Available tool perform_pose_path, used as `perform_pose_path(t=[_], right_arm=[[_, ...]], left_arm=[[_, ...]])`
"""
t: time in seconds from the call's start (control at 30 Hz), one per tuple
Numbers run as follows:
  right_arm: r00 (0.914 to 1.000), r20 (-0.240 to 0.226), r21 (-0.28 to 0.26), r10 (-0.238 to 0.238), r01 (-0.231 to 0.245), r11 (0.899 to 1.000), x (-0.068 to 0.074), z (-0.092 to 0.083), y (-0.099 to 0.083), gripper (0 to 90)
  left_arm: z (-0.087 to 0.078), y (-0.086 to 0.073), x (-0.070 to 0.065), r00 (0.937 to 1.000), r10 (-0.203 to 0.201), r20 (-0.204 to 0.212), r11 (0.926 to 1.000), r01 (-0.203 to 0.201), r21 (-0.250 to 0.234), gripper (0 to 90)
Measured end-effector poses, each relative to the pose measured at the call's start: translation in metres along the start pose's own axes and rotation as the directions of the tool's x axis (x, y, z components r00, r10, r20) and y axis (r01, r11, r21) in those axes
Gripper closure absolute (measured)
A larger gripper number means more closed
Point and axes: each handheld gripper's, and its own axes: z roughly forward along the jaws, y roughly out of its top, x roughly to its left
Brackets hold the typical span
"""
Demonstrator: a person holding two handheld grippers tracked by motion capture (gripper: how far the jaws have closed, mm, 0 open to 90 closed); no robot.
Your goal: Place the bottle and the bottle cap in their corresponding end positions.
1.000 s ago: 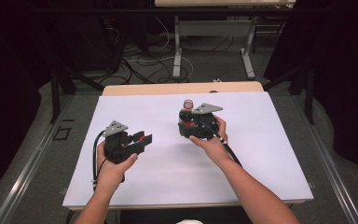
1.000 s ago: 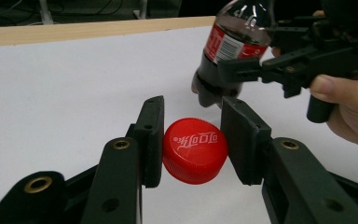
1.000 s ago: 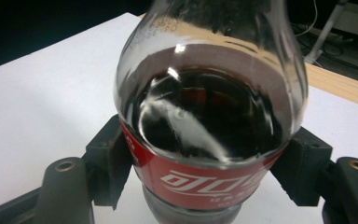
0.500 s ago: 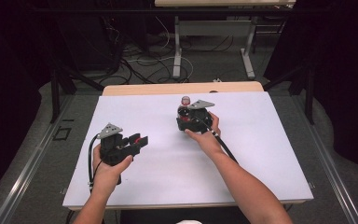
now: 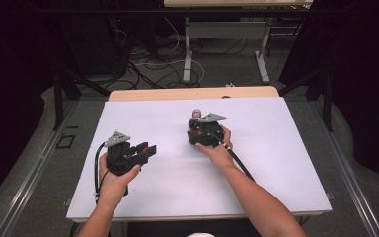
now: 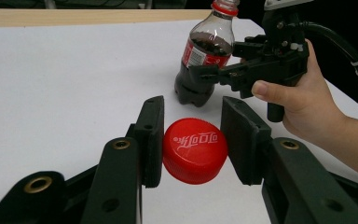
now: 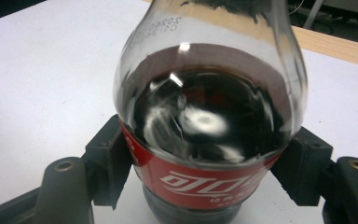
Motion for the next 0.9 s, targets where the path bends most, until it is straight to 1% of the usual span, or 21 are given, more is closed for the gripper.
perform_pose_path(t=[0.07, 0.1, 0.13, 0.2, 0.23, 0.27, 0.3, 0.33, 0.37, 0.43, 0.47, 0.5, 0.53, 0.57, 0.67, 0.73, 0.77, 0.8, 0.83, 0.87, 0.9], right_arm=[[1.0, 0.0, -0.01, -0.009, 0.009, 1.0, 0.0, 0.0, -0.002, 28.8], [1.0, 0.002, -0.016, -0.002, 0.002, 1.0, 0.001, 0.0, -0.003, 28.7], [0.9999, 0.004, -0.022, -0.011, 0.011, 1.0, 0.001, 0.0, -0.004, 28.6], [0.9999, 0.003, -0.031, -0.014, 0.014, 0.999, 0.002, 0.0, -0.006, 28.4], [0.9998, 0.004, -0.032, -0.018, 0.019, 0.999, 0.001, -0.001, -0.006, 28.0], [1.0, -0.001, -0.027, -0.009, 0.009, 1.0, 0.001, -0.001, -0.006, 27.1], [1.0, -0.009, -0.001, -0.005, 0.005, 1.0, 0.0, -0.002, -0.006, 25.2], [1.0, -0.008, -0.022, -0.003, 0.002, 1.0, 0.0, 0.0, -0.008, 23.7], [0.9998, -0.018, -0.021, -0.004, 0.003, 1.0, -0.001, 0.0, -0.009, 22.8], [0.9998, -0.02, -0.008, 0.007, -0.007, 1.0, -0.001, 0.0, -0.012, 20.6], [0.9997, -0.022, -0.001, 0.007, -0.007, 1.0, -0.003, -0.001, -0.014, 19.4], [0.9997, -0.022, -0.003, 0.011, -0.011, 1.0, -0.003, -0.001, -0.016, 18.1], [0.9996, -0.021, 0.004, 0.018, -0.018, 1.0, -0.004, -0.001, -0.018, 17.1], [0.9997, -0.014, 0.018, 0.021, -0.021, 1.0, -0.005, -0.002, -0.02, 16.6], [0.9991, -0.003, 0.044, 0.041, -0.041, 0.998, -0.008, -0.006, -0.025, 15.5], [0.9995, -0.001, 0.054, 0.033, -0.033, 0.998, -0.008, -0.011, -0.029, 15.0], [0.9993, -0.001, 0.064, 0.037, -0.036, 0.997, -0.008, -0.015, -0.031, 14.9], [0.9992, -0.005, 0.063, 0.039, -0.038, 0.997, -0.008, -0.018, -0.033, 14.8], [0.9995, -0.002, 0.068, 0.031, -0.03, 0.997, -0.009, -0.02, -0.034, 14.8], [0.9995, 0.003, 0.073, 0.032, -0.032, 0.997, -0.009, -0.023, -0.036, 14.5], [0.9999, 0.007, 0.081, 0.014, -0.014, 0.997, -0.011, -0.026, -0.038, 13.6]], left_arm=[[0.0, 0.0, -0.001, 1.0, -0.002, 0.002, 1.0, 0.002, -0.001, 61.4], [0.0, 0.0, -0.001, 1.0, -0.002, 0.004, 1.0, 0.002, 0.001, 61.5], [0.0, 0.0, -0.001, 1.0, 0.001, 0.004, 1.0, -0.001, 0.0, 61.4], [0.001, -0.001, -0.001, 1.0, 0.004, 0.003, 1.0, -0.004, 0.003, 61.4], [0.001, -0.001, -0.001, 1.0, 0.004, 0.006, 1.0, -0.004, 0.005, 61.5], [0.001, -0.001, -0.001, 1.0, 0.005, 0.007, 0.9999, -0.005, 0.01, 61.4], [0.003, -0.002, -0.002, 1.0, 0.004, 0.005, 1.0, -0.004, 0.005, 61.4], [0.003, -0.002, -0.001, 0.9999, 0.01, 0.004, 0.9998, -0.01, 0.015, 61.4], [0.005, -0.003, -0.002, 1.0, 0.001, 0.006, 0.9999, -0.002, 0.012, 61.4], [0.008, -0.005, -0.002, 1.0, 0.0, 0.008, 0.9998, 0.0, 0.018, 61.4], [0.009, -0.005, -0.001, 0.9999, 0.004, 0.012, 0.9995, -0.004, 0.031, 61.4], [0.011, -0.006, -0.001, 0.9999, 0.006, 0.012, 0.9994, -0.006, 0.033, 61.4], [0.013, -0.007, -0.002, 0.9999, 0.0, 0.012, 0.9995, 0.0, 0.031, 61.4], [0.015, -0.008, -0.002, 0.9999, 0.003, 0.012, 0.9992, -0.004, 0.041, 61.4], [0.02, -0.011, -0.002, 0.9999, 0.006, 0.015, 0.9988, -0.006, 0.049, 61.4], [0.024, -0.013, -0.002, 0.9998, 0.012, 0.014, 0.9985, -0.013, 0.054, 61.4], [0.027, -0.014, -0.002, 0.9998, 0.013, 0.014, 0.9982, -0.014, 0.057, 61.4], [0.029, -0.015, -0.002, 0.9998, 0.013, 0.015, 0.9978, -0.014, 0.065, 61.4], [0.032, -0.016, -0.002, 0.9998, 0.015, 0.015, 0.9975, -0.016, 0.07, 61.4], [0.035, -0.017, -0.002, 0.9997, 0.021, 0.012, 0.9969, -0.022, 0.076, 61.4], [0.038, -0.019, -0.003, 0.9997, 0.021, 0.01, 0.997, -0.022, 0.074, 61.4]])
